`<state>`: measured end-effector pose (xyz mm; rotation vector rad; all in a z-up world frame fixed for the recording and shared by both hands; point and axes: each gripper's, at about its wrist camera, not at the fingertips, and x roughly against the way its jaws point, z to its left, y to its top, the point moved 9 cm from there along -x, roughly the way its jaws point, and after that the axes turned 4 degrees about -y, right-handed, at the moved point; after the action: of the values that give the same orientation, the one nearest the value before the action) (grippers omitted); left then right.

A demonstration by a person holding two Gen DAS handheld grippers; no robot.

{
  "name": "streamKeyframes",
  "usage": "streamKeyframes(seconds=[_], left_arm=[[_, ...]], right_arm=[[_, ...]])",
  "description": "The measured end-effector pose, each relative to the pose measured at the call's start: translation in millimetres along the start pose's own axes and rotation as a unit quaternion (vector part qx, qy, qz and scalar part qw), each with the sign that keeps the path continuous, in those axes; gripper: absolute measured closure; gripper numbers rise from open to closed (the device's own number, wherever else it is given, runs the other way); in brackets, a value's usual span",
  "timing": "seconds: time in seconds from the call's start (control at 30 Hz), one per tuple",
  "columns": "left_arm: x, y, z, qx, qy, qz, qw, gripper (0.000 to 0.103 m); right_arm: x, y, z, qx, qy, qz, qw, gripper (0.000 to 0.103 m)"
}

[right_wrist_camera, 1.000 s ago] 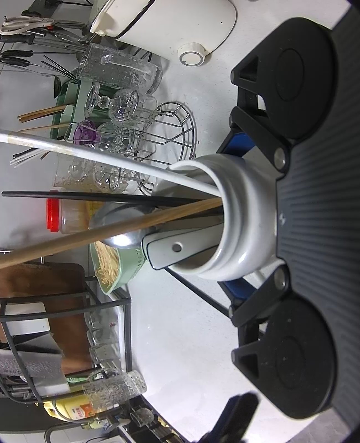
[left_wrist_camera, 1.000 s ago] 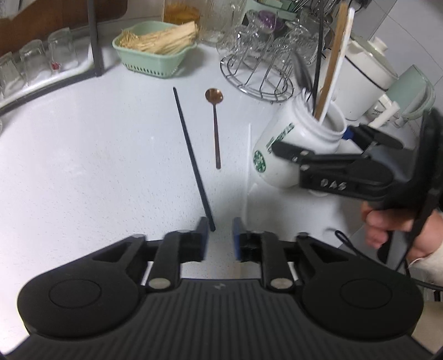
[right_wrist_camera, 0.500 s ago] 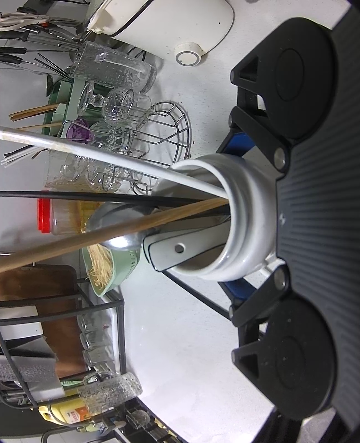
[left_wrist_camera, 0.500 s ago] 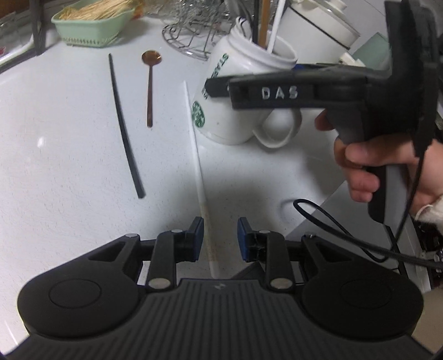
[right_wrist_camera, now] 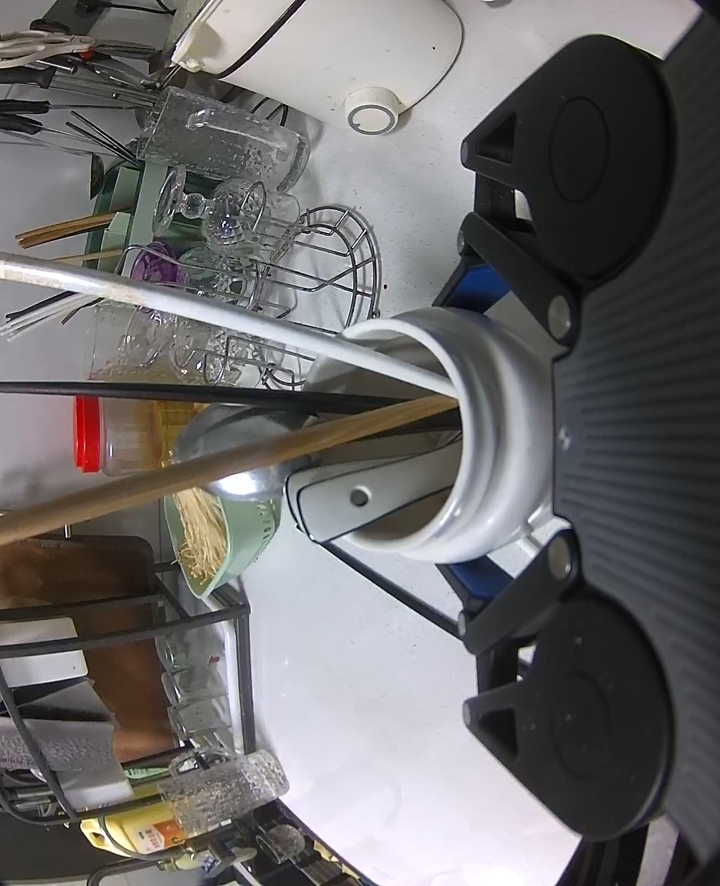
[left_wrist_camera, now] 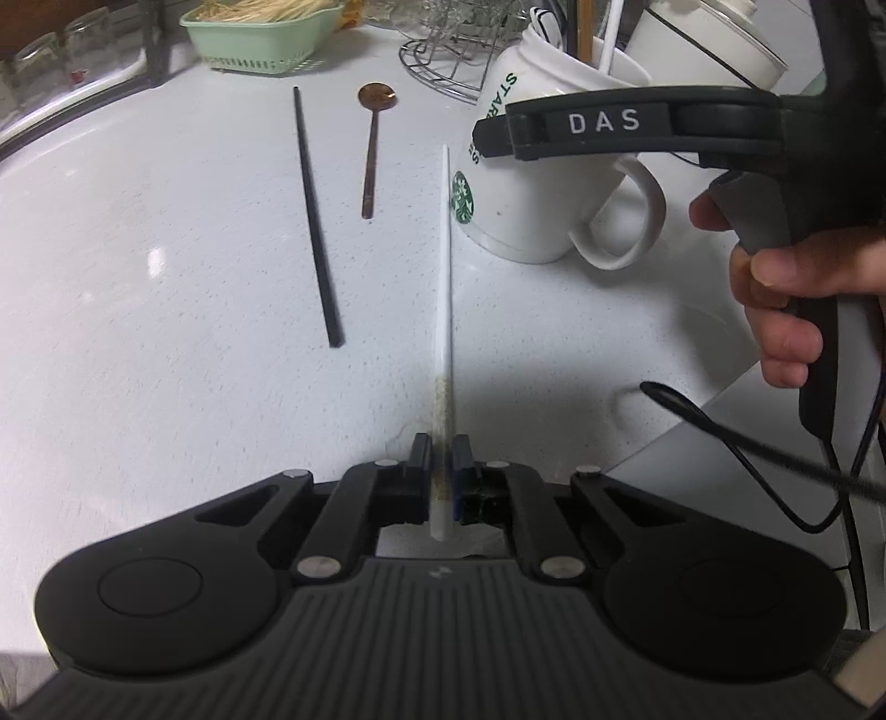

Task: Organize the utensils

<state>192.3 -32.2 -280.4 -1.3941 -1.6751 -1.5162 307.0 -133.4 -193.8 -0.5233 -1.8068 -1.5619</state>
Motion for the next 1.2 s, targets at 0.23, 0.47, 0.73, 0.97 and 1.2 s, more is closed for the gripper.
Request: streamKeyframes(seconds=[0.23,0.47,0.73,0.97,1.2], left_arm=[[20,-28,-5,0.051,0.006,-0.001,0.9987,0.095],[22,-47,1,0.123,-0.008,-0.003,0.9924,0.095],[26,-59,-2,0.143,-0.003,-0.008,0.9898,0.072],[15,-62,-1,0.141,0.009,-0.011,0.9899,0.072],[13,-59,-1,0.133,0.009,-0.013,0.991,0.095]], right_arm=[[0,0,0,0.009,0.008,-0.005,1.0,0.012],[1,0,1,0.016,0.014,-0.009,1.0,0.012],[0,1,1,0.023,0.02,-0.008,1.0,0.012],[0,1,1,0.023,0.021,-0.008,0.999,0.012],[0,1,1,0.024,0.021,-0.009,0.999,0.012]])
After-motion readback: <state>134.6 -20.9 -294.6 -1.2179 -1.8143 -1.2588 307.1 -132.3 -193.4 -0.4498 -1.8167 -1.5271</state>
